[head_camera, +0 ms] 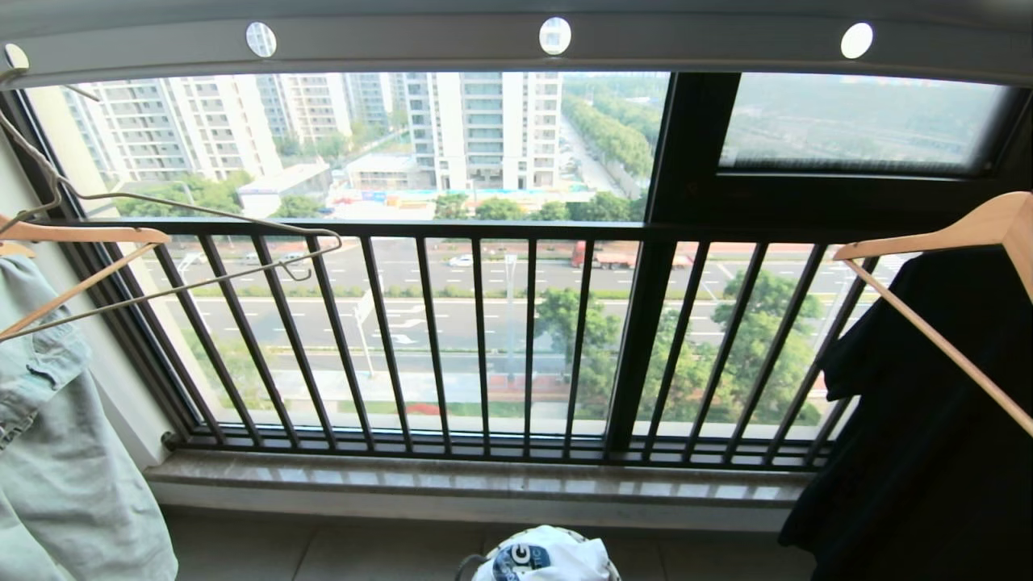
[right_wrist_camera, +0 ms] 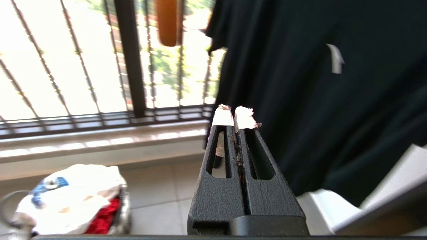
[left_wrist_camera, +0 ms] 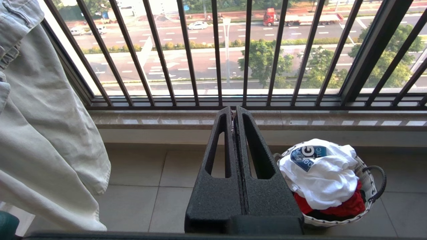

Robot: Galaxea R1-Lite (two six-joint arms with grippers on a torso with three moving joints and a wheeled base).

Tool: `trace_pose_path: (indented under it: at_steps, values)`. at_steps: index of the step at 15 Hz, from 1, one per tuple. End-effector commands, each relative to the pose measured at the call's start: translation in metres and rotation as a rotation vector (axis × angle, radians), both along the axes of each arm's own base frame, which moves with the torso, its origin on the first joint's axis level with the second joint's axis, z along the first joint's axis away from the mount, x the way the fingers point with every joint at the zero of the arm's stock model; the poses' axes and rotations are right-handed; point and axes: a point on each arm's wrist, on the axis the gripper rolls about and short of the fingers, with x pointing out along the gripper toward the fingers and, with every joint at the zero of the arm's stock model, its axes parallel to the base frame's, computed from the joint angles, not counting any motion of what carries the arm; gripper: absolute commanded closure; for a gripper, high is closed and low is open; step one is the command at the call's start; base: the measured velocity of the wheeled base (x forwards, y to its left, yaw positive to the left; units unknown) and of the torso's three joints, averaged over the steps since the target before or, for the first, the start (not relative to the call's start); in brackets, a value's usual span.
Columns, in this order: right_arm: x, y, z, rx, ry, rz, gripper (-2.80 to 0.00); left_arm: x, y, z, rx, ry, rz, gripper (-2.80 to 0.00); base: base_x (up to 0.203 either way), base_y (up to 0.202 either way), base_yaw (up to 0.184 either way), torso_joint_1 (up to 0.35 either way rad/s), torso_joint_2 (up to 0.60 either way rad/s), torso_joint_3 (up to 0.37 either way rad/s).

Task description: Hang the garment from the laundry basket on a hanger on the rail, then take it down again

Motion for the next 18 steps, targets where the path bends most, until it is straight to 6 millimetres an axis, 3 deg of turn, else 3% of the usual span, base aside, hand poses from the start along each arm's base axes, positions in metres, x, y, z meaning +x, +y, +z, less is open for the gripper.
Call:
trace_pose_path:
  at_steps: [1,5,18]
  values:
    - [-0.006,0.005,-0.014,0.053,-0.071,0.22,0.0,0.0,0.0,0.0,-0.001,0.004,0.0,0.0,0.0,0.0,0.0,0.0,0.0,0.0]
    - [0.009,0.007,-0.042,0.081,-0.057,0.317,0.0,0.0,0.0,0.0,-0.021,0.003,0.002,0.0,0.0,0.0,0.0,0.0,0.0,0.0]
    - [0.012,0.008,-0.044,0.071,-0.103,0.359,0.0,0.0,0.0,-0.001,-0.021,0.004,0.002,0.0,0.0,0.0,0.0,0.0,0.0,0.0]
